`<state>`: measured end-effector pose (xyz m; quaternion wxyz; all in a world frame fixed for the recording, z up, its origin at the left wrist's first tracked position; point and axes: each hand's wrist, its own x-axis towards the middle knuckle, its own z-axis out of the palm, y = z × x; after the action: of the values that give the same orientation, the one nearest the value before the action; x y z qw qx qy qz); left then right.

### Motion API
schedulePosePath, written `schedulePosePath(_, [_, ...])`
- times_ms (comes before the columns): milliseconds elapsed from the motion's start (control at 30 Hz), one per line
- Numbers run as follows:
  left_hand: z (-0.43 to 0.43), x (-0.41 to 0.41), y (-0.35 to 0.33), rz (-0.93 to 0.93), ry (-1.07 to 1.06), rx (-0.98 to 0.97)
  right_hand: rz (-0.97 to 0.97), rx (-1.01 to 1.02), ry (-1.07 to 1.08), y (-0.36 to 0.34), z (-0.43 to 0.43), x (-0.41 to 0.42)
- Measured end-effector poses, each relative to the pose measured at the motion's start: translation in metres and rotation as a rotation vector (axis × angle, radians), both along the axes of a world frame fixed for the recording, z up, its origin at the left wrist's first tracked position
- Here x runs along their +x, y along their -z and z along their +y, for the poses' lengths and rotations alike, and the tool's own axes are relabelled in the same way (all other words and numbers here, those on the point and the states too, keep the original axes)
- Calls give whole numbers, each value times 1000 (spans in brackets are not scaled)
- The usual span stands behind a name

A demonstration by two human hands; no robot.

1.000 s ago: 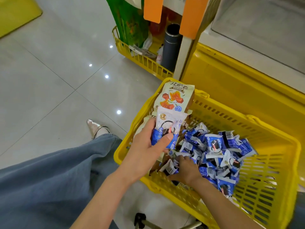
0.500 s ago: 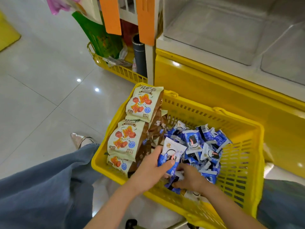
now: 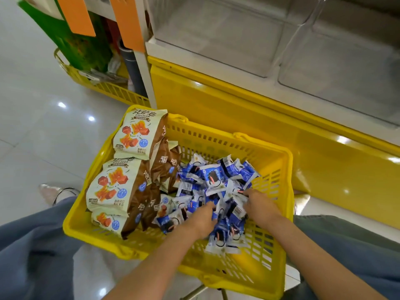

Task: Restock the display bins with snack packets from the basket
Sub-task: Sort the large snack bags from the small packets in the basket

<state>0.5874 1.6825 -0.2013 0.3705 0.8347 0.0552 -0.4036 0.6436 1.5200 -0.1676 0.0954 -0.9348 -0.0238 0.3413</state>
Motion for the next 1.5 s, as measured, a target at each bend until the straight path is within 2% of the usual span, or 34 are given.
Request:
schedulePosePath(67, [2,-3,-14,-104,105,43,-120,11,-32,-1,4,-4])
schedulePosePath(167, [24,-12,-54,-467,2,23,-335,141,-161,-1,19,-11])
schedulePosePath(267, [64,-27,-103,-769,-181,-21,-196,380,-140,4,49,-21])
schedulePosePath(367, [113,-40,-129,-1018,-419,39,7,434,-156,20,83,-25])
schedulePosePath(433, [143,-48,-129,-1102,-601,132,89,437,-171,32,103,-27])
schedulePosePath(500, [169,-56,-119,-1028,-797,194,166,435,-208,43,120,-29])
schedulePosePath(600, [198,-66,-93,-701,-1024,194,236,415,-328,60,135,-36])
schedulePosePath(667, [209,-72,-75,-512,-973,178,226,313,-481,70,140,-39])
schedulePosePath(733, [214,-78,-62,-456,-896,155,150,175,-671,79,142,-40])
schedulePosePath(833, [214,-82,-53,-506,-876,202,121,57,-764,83,146,-38])
schedulePosePath(933, [215,-82,-49,-557,-845,254,146,63,-779,84,147,-32])
schedulePosePath(1167, [225,-63,-49,-593,-785,289,220,267,-574,61,140,-25])
schedulePosePath(1267, [230,-63,-52,-546,-851,193,174,410,-537,26,140,-12])
schedulePosePath(1367, [232,-64,-68,-670,-1003,147,84,489,-632,-24,141,9])
schedulePosePath(1500, [217,-58,-108,-823,-993,30,106,644,-521,-87,151,21])
